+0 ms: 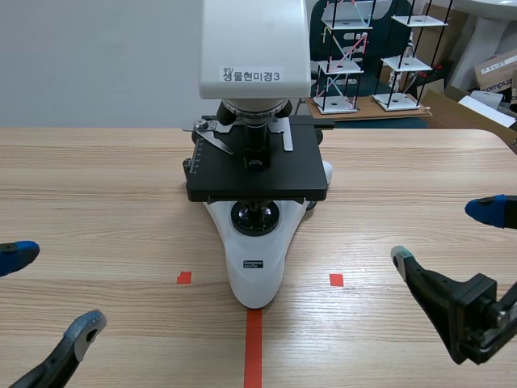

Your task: Return to the home posture

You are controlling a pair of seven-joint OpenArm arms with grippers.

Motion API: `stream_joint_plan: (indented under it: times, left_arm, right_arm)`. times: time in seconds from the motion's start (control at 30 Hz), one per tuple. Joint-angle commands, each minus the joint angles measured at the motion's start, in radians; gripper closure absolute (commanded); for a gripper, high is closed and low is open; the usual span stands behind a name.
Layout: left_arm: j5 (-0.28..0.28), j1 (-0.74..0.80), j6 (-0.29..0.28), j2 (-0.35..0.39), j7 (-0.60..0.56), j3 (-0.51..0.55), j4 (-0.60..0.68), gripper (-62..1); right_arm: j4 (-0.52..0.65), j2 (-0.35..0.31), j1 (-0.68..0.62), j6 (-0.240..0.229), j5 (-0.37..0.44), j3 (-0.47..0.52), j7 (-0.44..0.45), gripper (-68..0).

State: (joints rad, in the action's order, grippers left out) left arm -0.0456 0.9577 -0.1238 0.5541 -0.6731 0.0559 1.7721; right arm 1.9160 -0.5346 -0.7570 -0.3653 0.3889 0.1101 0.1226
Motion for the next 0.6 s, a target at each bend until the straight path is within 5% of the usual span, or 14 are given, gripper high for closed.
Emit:
stream_joint_plan:
  times: [0.0, 0.57]
  left_arm:
    - [-0.01, 0.006, 0.002, -0.002, -0.01, 0.01, 0.017, -47.8]
    - [-0.01, 0.011, 0.002, -0.002, 0.037, 0.027, 0.017, -47.8]
  right_arm:
    - [0.007, -0.003, 0.009, 0.003, 0.004, 0.008, 0.016, -60.8]
    - [0.007, -0.003, 0.009, 0.003, 0.004, 0.008, 0.014, -60.8]
